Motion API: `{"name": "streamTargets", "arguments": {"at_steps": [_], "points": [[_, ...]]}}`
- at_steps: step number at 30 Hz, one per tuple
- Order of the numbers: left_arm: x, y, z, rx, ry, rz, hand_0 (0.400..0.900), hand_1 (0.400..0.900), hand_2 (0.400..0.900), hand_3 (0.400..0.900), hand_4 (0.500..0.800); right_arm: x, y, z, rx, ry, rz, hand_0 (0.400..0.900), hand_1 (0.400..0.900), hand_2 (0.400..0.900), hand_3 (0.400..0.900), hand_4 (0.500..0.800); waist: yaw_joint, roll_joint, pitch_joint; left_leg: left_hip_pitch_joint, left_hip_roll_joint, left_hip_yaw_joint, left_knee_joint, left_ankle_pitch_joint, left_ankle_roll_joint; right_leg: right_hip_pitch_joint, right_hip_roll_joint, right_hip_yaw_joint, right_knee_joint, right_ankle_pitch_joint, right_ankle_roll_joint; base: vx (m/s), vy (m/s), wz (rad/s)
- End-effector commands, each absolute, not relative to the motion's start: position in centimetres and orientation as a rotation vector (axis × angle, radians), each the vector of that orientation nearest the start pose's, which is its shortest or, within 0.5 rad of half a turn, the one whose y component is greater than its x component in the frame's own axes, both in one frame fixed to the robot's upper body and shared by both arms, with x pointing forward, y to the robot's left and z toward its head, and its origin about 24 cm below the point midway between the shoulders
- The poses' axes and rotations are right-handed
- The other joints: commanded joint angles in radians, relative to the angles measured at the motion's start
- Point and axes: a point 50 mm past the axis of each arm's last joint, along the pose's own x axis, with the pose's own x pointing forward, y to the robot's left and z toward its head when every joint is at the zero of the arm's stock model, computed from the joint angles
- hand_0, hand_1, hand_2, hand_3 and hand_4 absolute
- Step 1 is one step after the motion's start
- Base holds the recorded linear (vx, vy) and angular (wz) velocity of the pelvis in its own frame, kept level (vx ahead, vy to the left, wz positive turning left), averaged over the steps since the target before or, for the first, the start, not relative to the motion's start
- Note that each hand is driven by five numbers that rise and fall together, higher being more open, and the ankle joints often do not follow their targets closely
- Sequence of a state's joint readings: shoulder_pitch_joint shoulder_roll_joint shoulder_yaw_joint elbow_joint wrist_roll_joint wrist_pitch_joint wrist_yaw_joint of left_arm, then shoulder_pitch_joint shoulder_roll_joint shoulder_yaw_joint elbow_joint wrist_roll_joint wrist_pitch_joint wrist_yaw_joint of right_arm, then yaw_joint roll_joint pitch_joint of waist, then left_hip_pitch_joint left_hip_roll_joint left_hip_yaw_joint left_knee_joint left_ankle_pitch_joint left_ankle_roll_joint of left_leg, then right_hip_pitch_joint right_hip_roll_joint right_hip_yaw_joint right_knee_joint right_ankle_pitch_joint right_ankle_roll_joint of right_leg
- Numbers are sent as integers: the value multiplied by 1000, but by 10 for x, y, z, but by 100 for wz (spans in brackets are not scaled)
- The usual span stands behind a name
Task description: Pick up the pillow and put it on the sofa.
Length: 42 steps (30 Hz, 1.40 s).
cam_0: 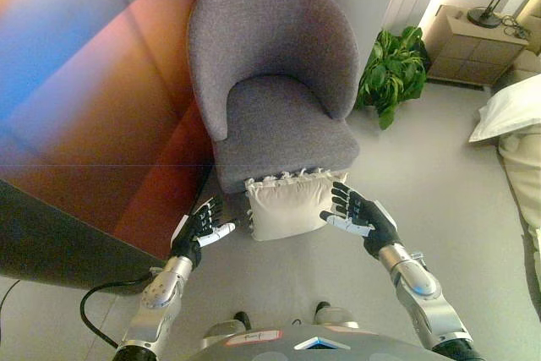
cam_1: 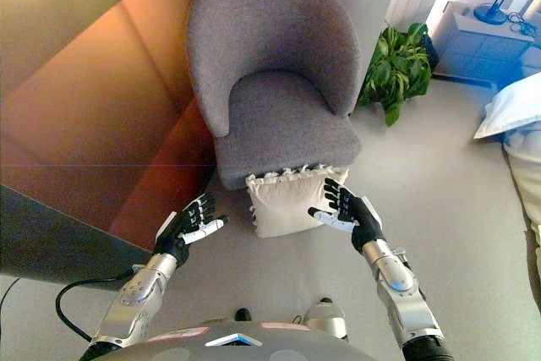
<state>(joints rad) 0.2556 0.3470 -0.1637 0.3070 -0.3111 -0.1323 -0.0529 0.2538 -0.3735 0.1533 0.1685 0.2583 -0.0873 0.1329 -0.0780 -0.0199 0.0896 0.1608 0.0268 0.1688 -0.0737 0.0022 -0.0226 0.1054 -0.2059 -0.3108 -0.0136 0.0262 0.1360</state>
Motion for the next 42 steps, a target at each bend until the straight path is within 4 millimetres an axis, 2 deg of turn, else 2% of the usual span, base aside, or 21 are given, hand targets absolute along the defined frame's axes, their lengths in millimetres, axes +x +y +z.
{"name": "streamTargets", "arguments": {"at_steps": [1,23,28,32,34,36,37,38,39,41,42], "points": [[193,214,-31,43,264,-57,900,900,900,900,800,209,-199,5,-135,134,213,900,900,900,900,800,19,-34,-32,1,5,-53,82,-94,13,-86,-40,14,17,117,32,0,0,0],[191,213,-33,37,273,-49,900,900,900,900,800,210,-203,6,-130,127,180,900,900,900,900,800,9,-18,-25,-4,28,-51,84,-90,-4,-92,-17,12,28,87,18,3,-12,1],[197,211,-30,31,258,-53,900,900,900,900,800,214,-204,13,-129,90,170,900,900,900,900,800,4,-12,-10,-41,65,-52,110,-81,-25,-113,11,16,41,63,1,-10,-107,7],[200,208,-28,15,246,-53,900,900,900,900,800,218,-207,19,-129,63,160,900,900,900,900,800,1,-8,2,-68,109,-54,156,-83,-47,-120,50,25,38,41,-20,22,-180,1],[201,208,-27,9,239,-51,900,900,900,900,800,219,-207,20,-127,54,157,900,900,900,900,800,2,-10,8,-90,130,-56,211,-94,-54,-119,67,33,35,35,-30,27,-168,-9],[203,206,-26,-4,232,-56,900,900,900,900,800,222,-207,24,-124,37,152,900,900,900,900,800,14,-9,35,-159,164,-70,385,-61,-68,-91,101,42,18,19,-56,13,-231,-9],[206,201,-24,-23,223,-68,900,900,900,900,800,224,-209,28,-140,18,142,900,900,900,900,800,28,-6,76,-245,162,-110,586,-1,-65,-58,121,32,-4,7,-85,-6,-219,0],[206,201,-23,-23,222,-68,900,900,900,900,800,224,-209,28,-139,17,142,900,900,900,900,800,23,-9,73,-253,157,-114,585,4,-64,-63,117,27,-5,9,-85,-7,-162,-2],[208,199,-23,-27,216,-70,900,900,900,900,800,226,-211,30,-158,9,136,900,900,900,900,800,36,-9,95,-286,125,-155,659,22,-61,-46,117,26,-16,6,-89,20,-46,-5],[213,195,-18,-51,188,-67,900,900,900,900,800,233,-214,36,-177,-17,104,900,900,900,900,800,49,-13,115,-392,56,-162,652,12,-55,-26,103,26,-29,-9,-86,84,-26,-19],[213,195,-18,-51,187,-67,900,900,900,900,800,233,-214,36,-177,-18,104,900,900,900,900,800,49,-13,113,-394,55,-161,653,11,-54,-28,102,26,-29,-9,-85,114,15,-24]]}}
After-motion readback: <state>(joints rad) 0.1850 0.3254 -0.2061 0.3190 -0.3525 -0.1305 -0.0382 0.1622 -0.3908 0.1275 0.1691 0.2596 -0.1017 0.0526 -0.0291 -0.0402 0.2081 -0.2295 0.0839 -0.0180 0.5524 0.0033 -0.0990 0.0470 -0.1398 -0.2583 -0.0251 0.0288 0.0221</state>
